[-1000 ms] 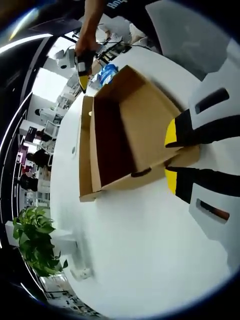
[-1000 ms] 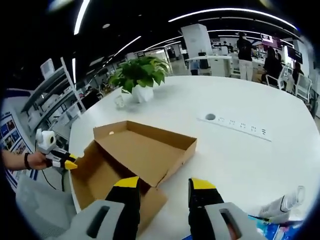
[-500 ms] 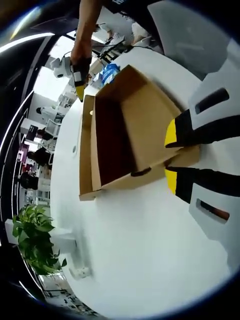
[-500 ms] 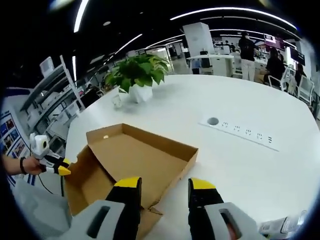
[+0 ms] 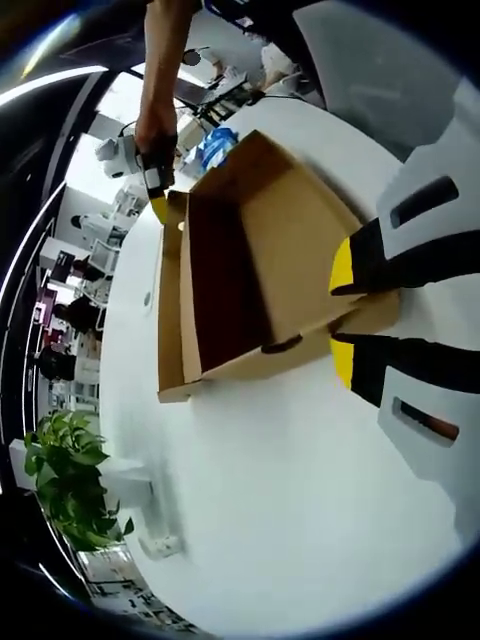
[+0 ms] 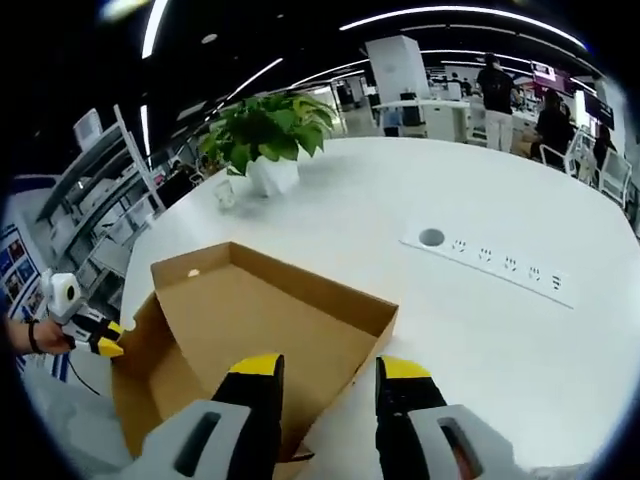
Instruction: Operate the shoe box by opening the lid, removing the specified soft item, and placing it in the target area until the item is outside and the box remains undamaged.
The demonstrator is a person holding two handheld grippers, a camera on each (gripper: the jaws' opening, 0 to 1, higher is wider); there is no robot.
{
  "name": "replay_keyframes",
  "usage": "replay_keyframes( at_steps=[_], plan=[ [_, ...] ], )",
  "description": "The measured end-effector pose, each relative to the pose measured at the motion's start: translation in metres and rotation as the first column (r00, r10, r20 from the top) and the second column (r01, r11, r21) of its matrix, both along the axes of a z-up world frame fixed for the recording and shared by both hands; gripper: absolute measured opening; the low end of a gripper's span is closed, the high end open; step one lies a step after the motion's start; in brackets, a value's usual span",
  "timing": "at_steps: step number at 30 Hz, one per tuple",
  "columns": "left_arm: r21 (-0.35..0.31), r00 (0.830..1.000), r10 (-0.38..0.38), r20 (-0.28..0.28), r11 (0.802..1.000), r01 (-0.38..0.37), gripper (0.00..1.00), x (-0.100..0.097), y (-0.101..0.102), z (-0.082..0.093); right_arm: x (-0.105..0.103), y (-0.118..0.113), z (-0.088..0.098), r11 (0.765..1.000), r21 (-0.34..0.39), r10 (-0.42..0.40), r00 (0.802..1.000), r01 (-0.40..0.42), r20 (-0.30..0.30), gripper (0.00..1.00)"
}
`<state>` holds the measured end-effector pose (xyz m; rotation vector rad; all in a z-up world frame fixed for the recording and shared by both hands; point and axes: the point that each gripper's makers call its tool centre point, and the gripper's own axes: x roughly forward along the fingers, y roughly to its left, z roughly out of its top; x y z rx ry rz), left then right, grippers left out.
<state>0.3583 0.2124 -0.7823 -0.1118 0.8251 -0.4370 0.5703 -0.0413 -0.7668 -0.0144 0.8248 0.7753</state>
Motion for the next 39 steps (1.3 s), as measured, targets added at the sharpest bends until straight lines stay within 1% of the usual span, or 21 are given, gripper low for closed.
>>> replay_keyframes(
  at_steps=[7, 9, 16, 22, 24, 28, 33, 34, 35, 36, 39],
  plan=[
    [-0.007, 1.0, 0.011, 0.001, 1.0, -0.011, 0.14, 0.0, 0.0, -0.001, 0.012, 0.002, -0.01, 1.0, -0.002, -0.025, 1.0, 0.025, -0.014, 0.33],
    [-0.007, 1.0, 0.012, 0.0, 1.0, -0.012, 0.14, -0.001, 0.0, -0.001, 0.019, 0.001, -0.015, 1.0, -0.006, -0.03, 0.999, 0.03, -0.019, 0.33],
    [-0.005, 1.0, 0.012, -0.001, 1.0, -0.012, 0.14, 0.001, 0.002, -0.004, 0.027, 0.003, -0.024, 0.999, -0.011, -0.052, 0.998, 0.052, -0.035, 0.33],
    [-0.004, 1.0, 0.011, -0.002, 1.0, -0.011, 0.14, -0.002, -0.002, -0.001, 0.035, 0.004, -0.035, 0.996, -0.019, -0.087, 0.994, 0.086, -0.059, 0.3],
    [-0.005, 1.0, 0.012, -0.001, 1.0, -0.012, 0.14, -0.003, -0.003, 0.0, 0.035, 0.004, -0.037, 0.994, -0.022, -0.107, 0.992, 0.106, -0.073, 0.29],
    [-0.008, 1.0, 0.016, 0.001, 1.0, -0.016, 0.14, -0.003, -0.003, 0.0, 0.038, 0.003, -0.04, 0.983, -0.01, -0.185, 0.975, 0.185, -0.122, 0.24],
    [-0.007, 1.0, 0.02, 0.001, 1.0, -0.02, 0.14, -0.004, -0.004, 0.001, 0.037, 0.001, -0.042, 0.976, -0.029, -0.219, 0.966, 0.217, -0.14, 0.16],
    [-0.007, 1.0, 0.021, 0.001, 1.0, -0.021, 0.14, -0.003, -0.004, 0.001, 0.036, -0.001, -0.043, 0.972, -0.036, -0.236, 0.96, 0.233, -0.149, 0.14],
    [-0.008, 1.0, 0.024, 0.0, 1.0, -0.024, 0.14, -0.003, -0.004, 0.001, 0.037, -0.004, -0.043, 0.958, -0.044, -0.288, 0.943, 0.285, -0.165, 0.11],
    [-0.01, 1.0, 0.027, -0.001, 1.0, -0.027, 0.14, -0.003, -0.004, 0.001, 0.038, -0.005, -0.042, 0.952, -0.038, -0.307, 0.937, 0.305, -0.167, 0.09],
    [-0.013, 0.999, 0.037, -0.004, 0.999, -0.037, 0.14, -0.003, -0.003, 0.0, 0.036, -0.005, -0.041, 0.956, -0.071, -0.291, 0.945, 0.284, -0.146, 0.06]
  ],
)
